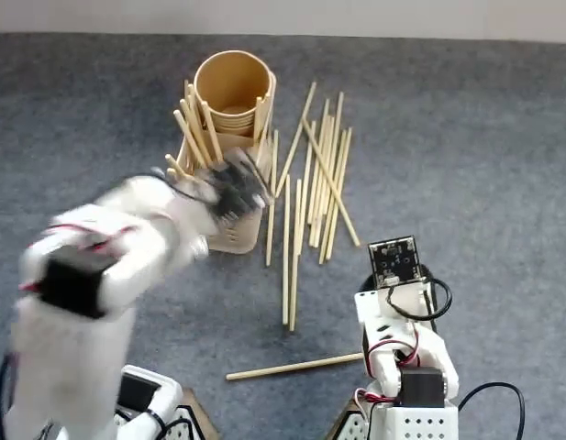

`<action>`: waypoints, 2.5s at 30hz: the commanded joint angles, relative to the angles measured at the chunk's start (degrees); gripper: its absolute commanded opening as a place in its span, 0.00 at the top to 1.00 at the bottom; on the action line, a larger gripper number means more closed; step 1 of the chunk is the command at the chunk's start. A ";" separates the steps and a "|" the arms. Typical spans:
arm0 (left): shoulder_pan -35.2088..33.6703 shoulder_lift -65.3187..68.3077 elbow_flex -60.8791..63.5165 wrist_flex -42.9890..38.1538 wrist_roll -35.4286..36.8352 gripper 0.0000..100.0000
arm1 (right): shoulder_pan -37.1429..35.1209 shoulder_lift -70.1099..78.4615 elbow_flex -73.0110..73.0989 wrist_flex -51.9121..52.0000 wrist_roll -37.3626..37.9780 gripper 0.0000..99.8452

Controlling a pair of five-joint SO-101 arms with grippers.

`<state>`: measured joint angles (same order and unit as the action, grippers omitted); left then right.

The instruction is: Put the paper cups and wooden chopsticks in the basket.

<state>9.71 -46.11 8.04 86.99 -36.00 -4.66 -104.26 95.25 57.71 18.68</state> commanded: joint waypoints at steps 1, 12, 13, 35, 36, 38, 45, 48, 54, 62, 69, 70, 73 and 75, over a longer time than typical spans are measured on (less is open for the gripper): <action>-0.92 -0.22 -16.04 -8.70 10.46 1.00 | 0.48 -0.84 6.99 -1.54 0.62 0.75; -1.36 15.43 -3.65 -44.48 36.22 1.00 | 0.48 -0.84 6.99 -1.54 0.62 0.75; -1.36 17.63 -3.56 -45.01 37.19 1.00 | 0.48 -0.84 6.99 -1.54 0.62 0.75; 24.92 21.93 -5.58 14.77 12.84 0.84 | 9.80 -0.84 3.12 -1.19 -4.40 0.75; 25.01 22.02 -0.92 13.10 11.78 0.84 | 9.89 -0.66 2.77 -1.01 -4.31 0.75; 24.84 22.11 8.75 6.42 9.85 0.84 | 10.33 -0.57 2.33 1.10 -4.04 0.75; 27.12 22.29 36.18 -16.79 4.22 0.83 | 32.04 -0.84 -6.37 3.30 -0.79 0.75; 30.64 22.20 40.84 -18.81 3.25 0.78 | 38.99 -0.84 -6.73 3.12 -0.79 0.75; 33.54 22.64 45.67 -24.09 3.25 0.76 | 45.85 -0.84 -7.16 2.95 -1.23 0.75; 33.19 22.20 57.01 -37.36 3.34 0.80 | 42.86 -0.84 -6.73 3.12 -1.14 0.75; 27.30 22.11 46.90 -32.35 3.08 0.99 | 42.07 -0.84 -6.02 3.30 -1.23 0.75; 26.59 22.11 43.65 -29.89 3.08 1.00 | 41.89 -0.84 -5.14 3.03 -1.14 0.75; 25.80 22.11 32.84 -21.71 3.08 1.00 | 38.73 -0.84 -3.21 2.95 -0.88 0.75; 26.15 22.11 25.27 -15.38 3.08 1.00 | 37.05 -0.84 -2.68 2.95 -0.88 0.75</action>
<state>36.26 -23.34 45.14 63.87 -32.48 34.73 -104.53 92.53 60.79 17.27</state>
